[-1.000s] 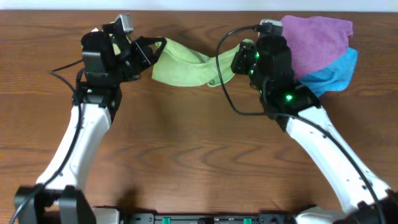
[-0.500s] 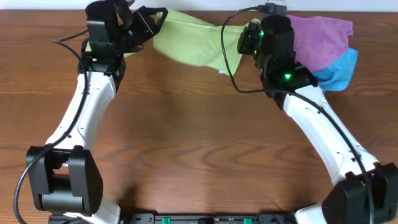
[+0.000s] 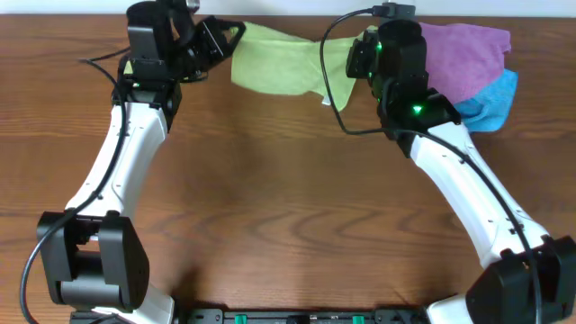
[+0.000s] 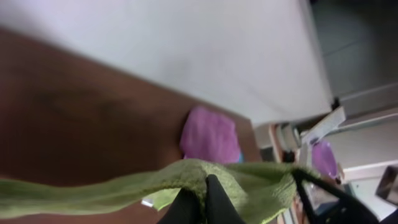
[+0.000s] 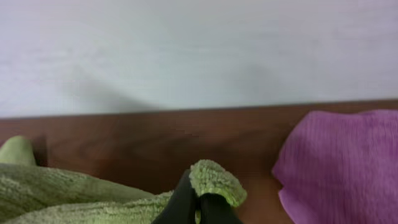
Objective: Fold the cloth
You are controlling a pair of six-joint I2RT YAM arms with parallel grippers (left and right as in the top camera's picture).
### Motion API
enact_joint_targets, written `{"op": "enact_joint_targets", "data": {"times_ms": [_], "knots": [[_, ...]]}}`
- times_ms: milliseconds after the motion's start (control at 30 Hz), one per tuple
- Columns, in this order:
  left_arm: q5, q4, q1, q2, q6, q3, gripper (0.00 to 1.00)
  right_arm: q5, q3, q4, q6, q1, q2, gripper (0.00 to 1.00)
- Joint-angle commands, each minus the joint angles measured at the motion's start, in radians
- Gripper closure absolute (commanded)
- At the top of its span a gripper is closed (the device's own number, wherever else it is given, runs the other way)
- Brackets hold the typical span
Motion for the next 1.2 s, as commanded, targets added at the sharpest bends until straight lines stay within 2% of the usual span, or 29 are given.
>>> {"op": "enact_joint_targets", "data": {"times_ms": [0, 600, 867, 1167], "knots": [[0.035, -0.063, 0.003, 0.007, 0.086, 0.019, 0.94, 0.005, 0.020, -0.023, -0.022, -0.006, 0.004, 0.99], [0.087, -0.569, 0.052, -0.022, 0.407, 0.019, 0.94, -0.224, 0.020, -0.413, -0.026, 0.008, -0.039, 0.99], [0.082, -0.876, 0.052, -0.029, 0.566, 0.019, 0.94, -0.253, 0.020, -0.595, -0.014, 0.088, -0.046, 0.99], [0.051, -1.056, 0.052, -0.029, 0.709, 0.019, 0.94, -0.249, -0.011, -0.718, 0.009, 0.126, -0.046, 0.99]]}}
